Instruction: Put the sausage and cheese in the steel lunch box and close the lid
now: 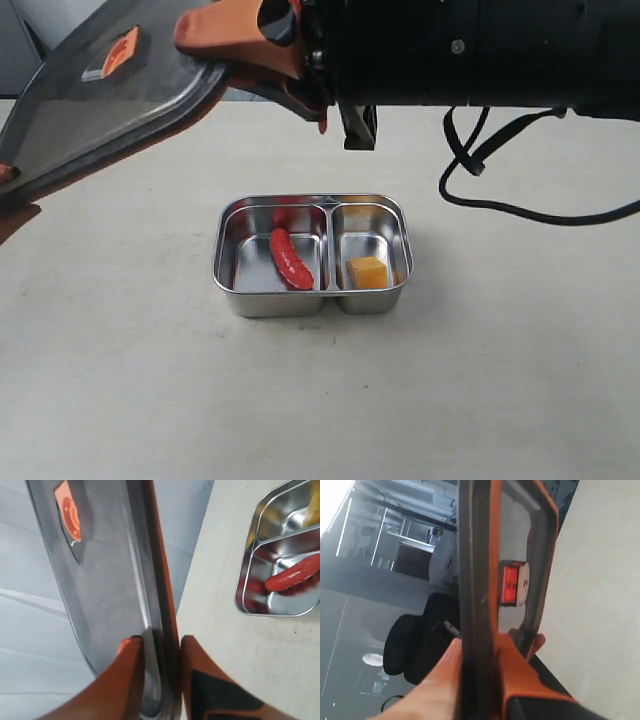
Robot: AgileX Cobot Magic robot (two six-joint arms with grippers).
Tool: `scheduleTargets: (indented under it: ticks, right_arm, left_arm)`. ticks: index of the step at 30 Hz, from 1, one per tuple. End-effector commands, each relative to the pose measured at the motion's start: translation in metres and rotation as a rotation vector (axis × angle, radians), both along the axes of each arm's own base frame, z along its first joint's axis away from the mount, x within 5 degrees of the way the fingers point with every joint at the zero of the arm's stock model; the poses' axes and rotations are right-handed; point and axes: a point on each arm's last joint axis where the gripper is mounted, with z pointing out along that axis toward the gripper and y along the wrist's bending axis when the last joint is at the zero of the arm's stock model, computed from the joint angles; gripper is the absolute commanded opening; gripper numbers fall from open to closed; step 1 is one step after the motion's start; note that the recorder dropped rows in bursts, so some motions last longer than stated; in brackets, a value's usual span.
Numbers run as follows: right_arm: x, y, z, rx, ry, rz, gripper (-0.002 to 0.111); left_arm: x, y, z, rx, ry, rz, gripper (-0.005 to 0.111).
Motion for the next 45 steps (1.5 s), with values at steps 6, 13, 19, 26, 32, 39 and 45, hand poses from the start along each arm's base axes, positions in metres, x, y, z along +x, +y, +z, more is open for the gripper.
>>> scheduleTargets:
  ticks: [6, 13, 19, 26, 32, 39, 45]
  right_arm:
    - [-0.007, -0.004, -0.016, -0.211, -0.215, 0.093, 0.008]
    - [0.001, -0.004, -0.017, -0.245, -0.245, 0.013, 0.037]
    - [0.003, -0.005, -0.019, -0.273, -0.272, -0.007, 0.000]
    - [0.004, -0.006, -0.022, -0.303, -0.303, -0.012, 0.000]
    - [0.012, -0.007, -0.022, -0.318, -0.317, -0.095, -0.001]
    - [0.019, -0.009, -0.021, -0.329, -0.326, -0.172, -0.001]
    - [0.035, -0.021, -0.029, -0.344, -0.225, -0.266, -0.001]
  left_arm:
    - [0.001, 0.001, -0.004, 0.166, -0.059, -0.021, 0.000]
    - [-0.002, -0.001, -0.008, 0.221, -0.042, -0.070, 0.000]
    - [-0.004, -0.003, -0.011, 0.229, -0.013, -0.110, 0.000]
    - [-0.005, -0.003, -0.012, 0.245, -0.007, -0.122, 0.000]
    - [-0.005, -0.003, -0.012, 0.191, 0.028, -0.106, 0.000]
    - [-0.006, -0.003, -0.011, 0.139, 0.054, -0.090, 0.000]
    - [-0.010, -0.001, -0.008, 0.030, 0.098, -0.051, 0.002]
